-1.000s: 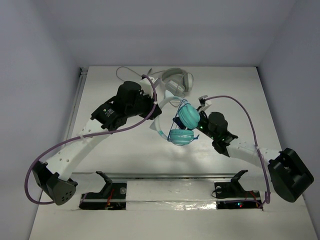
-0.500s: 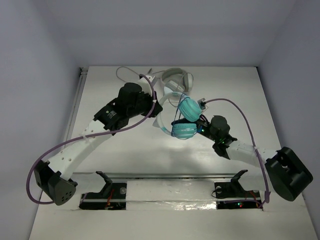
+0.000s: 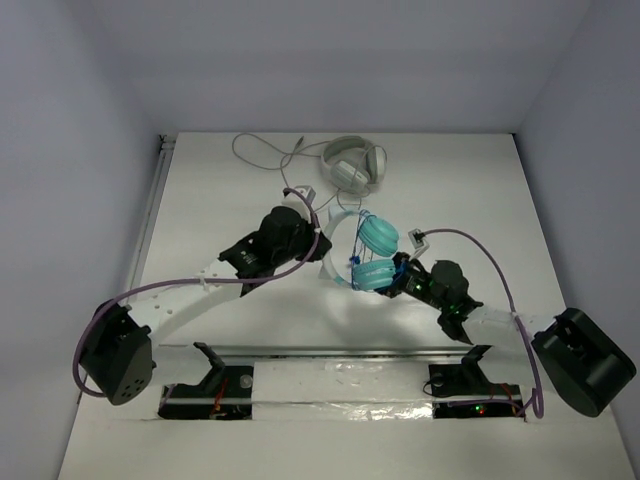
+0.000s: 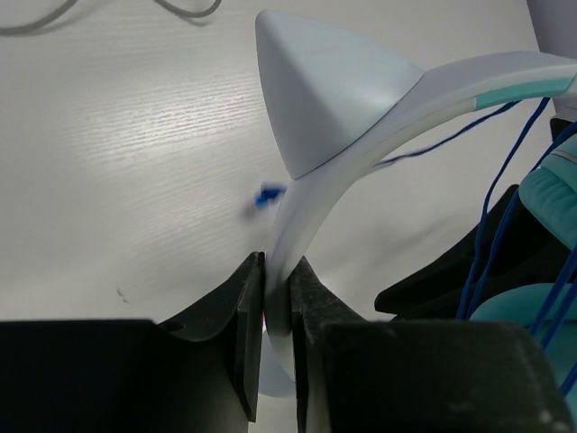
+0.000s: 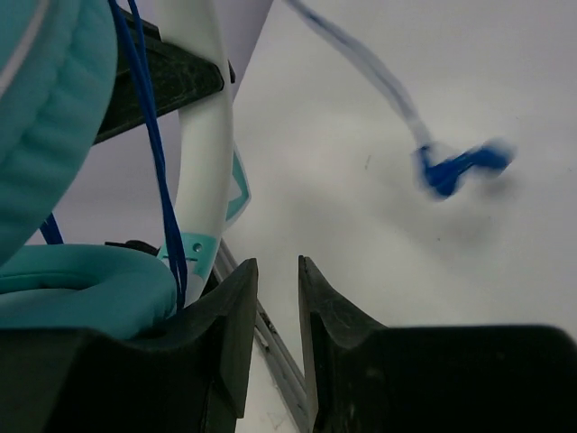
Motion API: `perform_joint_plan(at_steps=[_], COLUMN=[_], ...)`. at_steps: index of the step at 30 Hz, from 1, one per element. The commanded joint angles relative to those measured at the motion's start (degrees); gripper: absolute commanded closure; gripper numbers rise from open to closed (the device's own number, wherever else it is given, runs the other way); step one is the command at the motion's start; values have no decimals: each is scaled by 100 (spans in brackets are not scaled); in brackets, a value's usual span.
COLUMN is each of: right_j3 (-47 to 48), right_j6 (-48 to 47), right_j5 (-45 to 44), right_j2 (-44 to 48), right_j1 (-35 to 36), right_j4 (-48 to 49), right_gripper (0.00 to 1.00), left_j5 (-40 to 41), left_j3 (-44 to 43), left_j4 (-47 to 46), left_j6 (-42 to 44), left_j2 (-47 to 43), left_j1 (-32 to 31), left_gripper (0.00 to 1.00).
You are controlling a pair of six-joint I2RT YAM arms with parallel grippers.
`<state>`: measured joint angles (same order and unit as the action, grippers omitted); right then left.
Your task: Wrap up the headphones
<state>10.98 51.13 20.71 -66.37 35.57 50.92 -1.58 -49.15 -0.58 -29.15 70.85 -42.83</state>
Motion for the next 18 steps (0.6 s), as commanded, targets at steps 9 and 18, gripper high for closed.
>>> perform_joint_plan(at_steps=[9, 18], right_j3=[-667, -711], right_j6=[617, 1099], right_j5=[-918, -2824], right_j2=[-87, 1457], right_j1=[-33, -33], right_j4=[271, -2241], right_gripper=[68, 38], left_j5=[396, 764], left_j3=[1030, 1153], left_j4=[-1989, -1903], left_j6=[-1014, -952], left_j2=[359, 333], left_j1=[-156, -156], left_gripper=[100, 100])
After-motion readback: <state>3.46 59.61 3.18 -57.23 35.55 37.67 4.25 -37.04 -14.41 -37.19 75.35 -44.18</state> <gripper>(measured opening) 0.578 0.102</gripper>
